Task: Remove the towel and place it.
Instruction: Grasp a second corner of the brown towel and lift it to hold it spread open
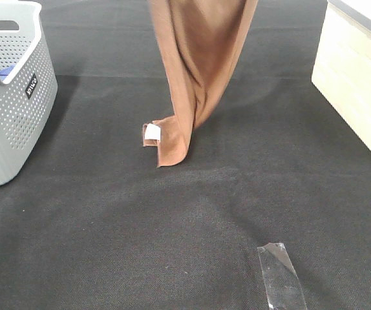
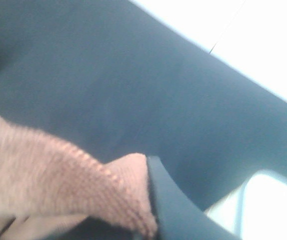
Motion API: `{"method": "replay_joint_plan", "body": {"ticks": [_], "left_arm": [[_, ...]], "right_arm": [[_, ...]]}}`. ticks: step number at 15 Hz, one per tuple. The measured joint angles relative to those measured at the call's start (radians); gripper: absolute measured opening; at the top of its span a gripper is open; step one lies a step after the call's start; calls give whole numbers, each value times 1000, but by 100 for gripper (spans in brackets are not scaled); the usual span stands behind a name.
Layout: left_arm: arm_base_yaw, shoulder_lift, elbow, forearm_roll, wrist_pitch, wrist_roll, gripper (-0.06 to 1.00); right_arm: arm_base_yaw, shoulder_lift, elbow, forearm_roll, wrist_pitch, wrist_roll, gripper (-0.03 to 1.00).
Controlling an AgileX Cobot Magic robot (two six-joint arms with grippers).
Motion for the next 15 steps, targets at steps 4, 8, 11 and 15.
{"method": "replay_joint_plan", "body": {"ticks": [4, 8, 11, 15], "left_arm": [[74, 33, 0, 0, -209, 1, 0], [140, 84, 0, 0, -520, 1, 0], [167, 131, 0, 0, -678, 1, 0], [203, 226, 0, 3, -911, 1, 0]], "right_arm": [[0, 23, 0, 2, -338, -4, 1], [0, 67, 0, 13, -560, -51, 1], [0, 104, 0, 31, -666, -88, 1], [0, 207, 0, 40, -920, -89, 1]]}}
